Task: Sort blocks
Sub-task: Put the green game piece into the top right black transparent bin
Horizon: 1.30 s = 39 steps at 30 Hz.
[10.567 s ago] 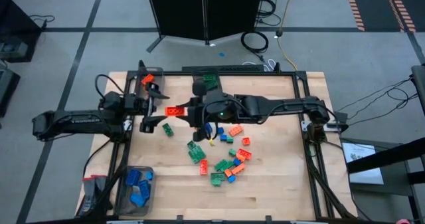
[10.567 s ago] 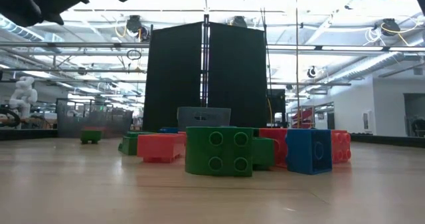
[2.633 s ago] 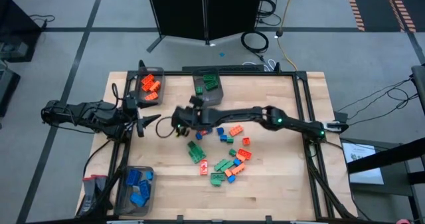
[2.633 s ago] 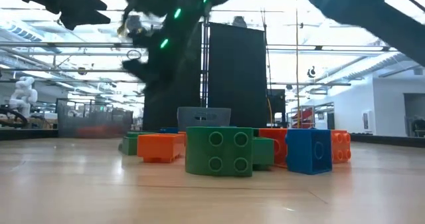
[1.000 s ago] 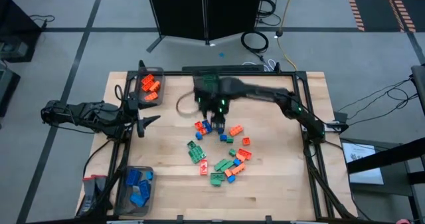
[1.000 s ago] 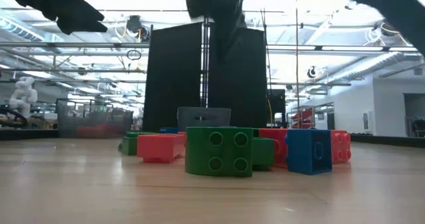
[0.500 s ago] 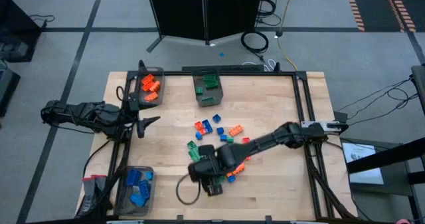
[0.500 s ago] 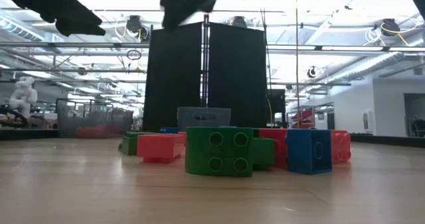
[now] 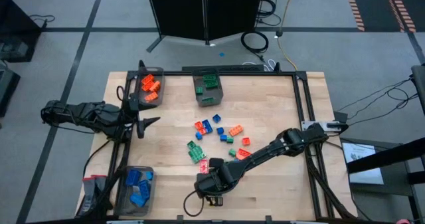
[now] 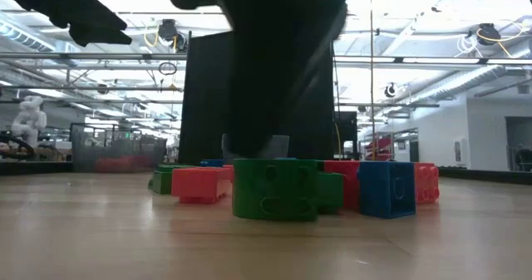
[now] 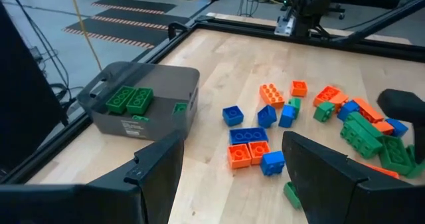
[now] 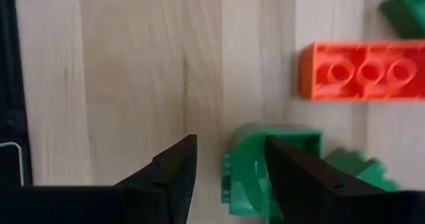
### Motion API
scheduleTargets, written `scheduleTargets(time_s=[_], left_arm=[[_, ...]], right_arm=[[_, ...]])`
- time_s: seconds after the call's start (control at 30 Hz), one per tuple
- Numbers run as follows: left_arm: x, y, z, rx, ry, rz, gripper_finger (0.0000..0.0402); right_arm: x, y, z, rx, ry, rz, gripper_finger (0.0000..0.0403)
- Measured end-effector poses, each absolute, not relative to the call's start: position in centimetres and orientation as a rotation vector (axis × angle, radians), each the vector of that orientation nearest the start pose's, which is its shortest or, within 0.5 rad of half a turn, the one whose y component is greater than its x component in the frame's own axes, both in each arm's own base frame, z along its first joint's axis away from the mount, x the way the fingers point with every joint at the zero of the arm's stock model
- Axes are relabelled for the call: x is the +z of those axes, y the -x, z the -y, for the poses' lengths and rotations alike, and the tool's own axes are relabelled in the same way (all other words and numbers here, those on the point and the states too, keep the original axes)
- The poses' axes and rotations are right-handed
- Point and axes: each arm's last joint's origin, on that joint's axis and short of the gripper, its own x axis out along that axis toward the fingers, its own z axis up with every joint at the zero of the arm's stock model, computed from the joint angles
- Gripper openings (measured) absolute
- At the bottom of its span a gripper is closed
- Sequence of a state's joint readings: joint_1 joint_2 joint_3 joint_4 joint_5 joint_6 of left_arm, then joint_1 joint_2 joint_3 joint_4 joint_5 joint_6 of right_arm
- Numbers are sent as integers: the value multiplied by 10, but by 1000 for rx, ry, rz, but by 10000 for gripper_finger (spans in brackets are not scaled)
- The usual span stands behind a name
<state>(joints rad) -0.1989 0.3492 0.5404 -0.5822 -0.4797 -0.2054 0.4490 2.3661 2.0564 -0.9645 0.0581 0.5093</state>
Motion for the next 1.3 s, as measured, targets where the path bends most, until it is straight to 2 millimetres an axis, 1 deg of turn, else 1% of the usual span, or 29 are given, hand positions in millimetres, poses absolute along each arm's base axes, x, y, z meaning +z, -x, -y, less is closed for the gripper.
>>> scheduleTargets(time_s=[0.1,0.27,0.47,0.6,0.7,0.77,0.87,1.0,1.07,1.17,1.23,1.3], left_arm=[[264,-88,4,309,72,-341,255],[264,-88,4,309,72,-341,255],[263,-88,4,309,71,-342,255],[263,-88,4,309,71,-343,255],[263,-88,4,309,70,-343,255],[263,-88,4,309,70,-343,255],[263,-88,4,310,70,-343,255],[263,-88,4,309,70,-344,255],[263,-88,4,309,69,-344,255],[263,-88,4,309,69,-345,255],[263,-88,4,309,68,-345,255],[263,-88,4,309,68,-346,255]], right_arm=[[173,-436,-212,-23,-112,-1293,171],[157,-428,-212,-84,-109,-1336,171],[150,-425,-211,-92,-94,-1366,166],[151,-421,-211,-89,-92,-1400,160],[157,-419,-211,-99,-107,-1401,161],[164,-418,-211,-106,-111,-1384,161],[174,-413,-212,-138,-98,-1369,161],[191,-402,-219,-177,-94,-1332,161],[197,-392,-224,-183,-105,-1375,161],[198,-376,-231,-210,-145,-1496,162],[199,-371,-238,-187,-154,-1510,166],[200,-368,-243,-173,-149,-1501,178]])
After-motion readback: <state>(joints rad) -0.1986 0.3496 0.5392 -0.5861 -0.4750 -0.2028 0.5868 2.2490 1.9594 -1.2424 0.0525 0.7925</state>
